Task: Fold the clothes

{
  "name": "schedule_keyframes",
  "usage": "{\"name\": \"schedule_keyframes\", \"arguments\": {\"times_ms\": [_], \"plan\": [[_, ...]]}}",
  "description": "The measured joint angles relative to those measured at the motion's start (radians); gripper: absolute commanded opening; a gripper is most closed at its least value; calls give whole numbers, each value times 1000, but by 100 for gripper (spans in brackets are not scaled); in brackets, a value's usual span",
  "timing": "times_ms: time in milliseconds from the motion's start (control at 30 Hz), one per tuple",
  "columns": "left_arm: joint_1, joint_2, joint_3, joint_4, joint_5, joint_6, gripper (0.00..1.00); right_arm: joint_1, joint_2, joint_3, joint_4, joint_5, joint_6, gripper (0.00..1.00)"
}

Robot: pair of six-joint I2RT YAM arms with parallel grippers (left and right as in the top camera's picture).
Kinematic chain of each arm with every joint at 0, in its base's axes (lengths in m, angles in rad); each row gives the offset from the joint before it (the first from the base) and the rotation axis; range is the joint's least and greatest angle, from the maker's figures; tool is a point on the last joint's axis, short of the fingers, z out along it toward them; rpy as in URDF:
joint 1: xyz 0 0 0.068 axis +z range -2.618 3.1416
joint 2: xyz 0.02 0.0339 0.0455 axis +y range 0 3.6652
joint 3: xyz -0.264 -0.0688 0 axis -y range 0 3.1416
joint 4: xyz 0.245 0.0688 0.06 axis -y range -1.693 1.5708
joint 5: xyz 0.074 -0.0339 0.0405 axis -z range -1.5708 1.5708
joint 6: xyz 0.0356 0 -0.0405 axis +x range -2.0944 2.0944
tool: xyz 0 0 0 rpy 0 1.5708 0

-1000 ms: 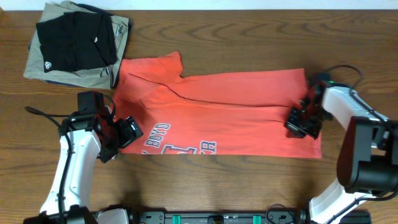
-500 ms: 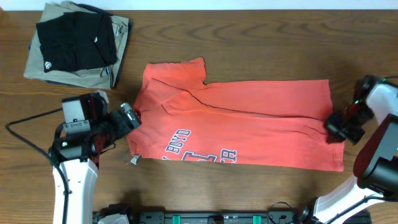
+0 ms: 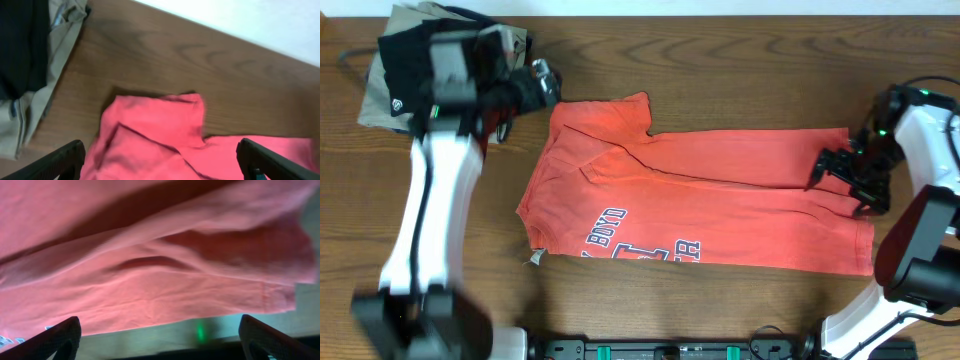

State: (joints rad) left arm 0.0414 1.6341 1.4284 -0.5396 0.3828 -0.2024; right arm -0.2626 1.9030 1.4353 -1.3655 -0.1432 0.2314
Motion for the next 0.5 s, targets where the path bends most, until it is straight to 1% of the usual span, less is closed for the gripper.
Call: {"name": "schedule_keyframes", "arguments": {"times_ms": [100,200,300,467,500], "plan": [[0,193,137,-60,0,61,98,47,0,0,24,-3,-5,99],[0,340,220,-98,-1,121,98,84,0,0,47,-6,-6,99],[0,426,244,-106,-2,156,98,105,0,0,66,-10,-6,99],[0,500,246,-105,-1,186,98,113,0,0,87,-10,3,99],[0,513,246,-105,-1,193,95,113,0,0,90,-10,7,99]]}}
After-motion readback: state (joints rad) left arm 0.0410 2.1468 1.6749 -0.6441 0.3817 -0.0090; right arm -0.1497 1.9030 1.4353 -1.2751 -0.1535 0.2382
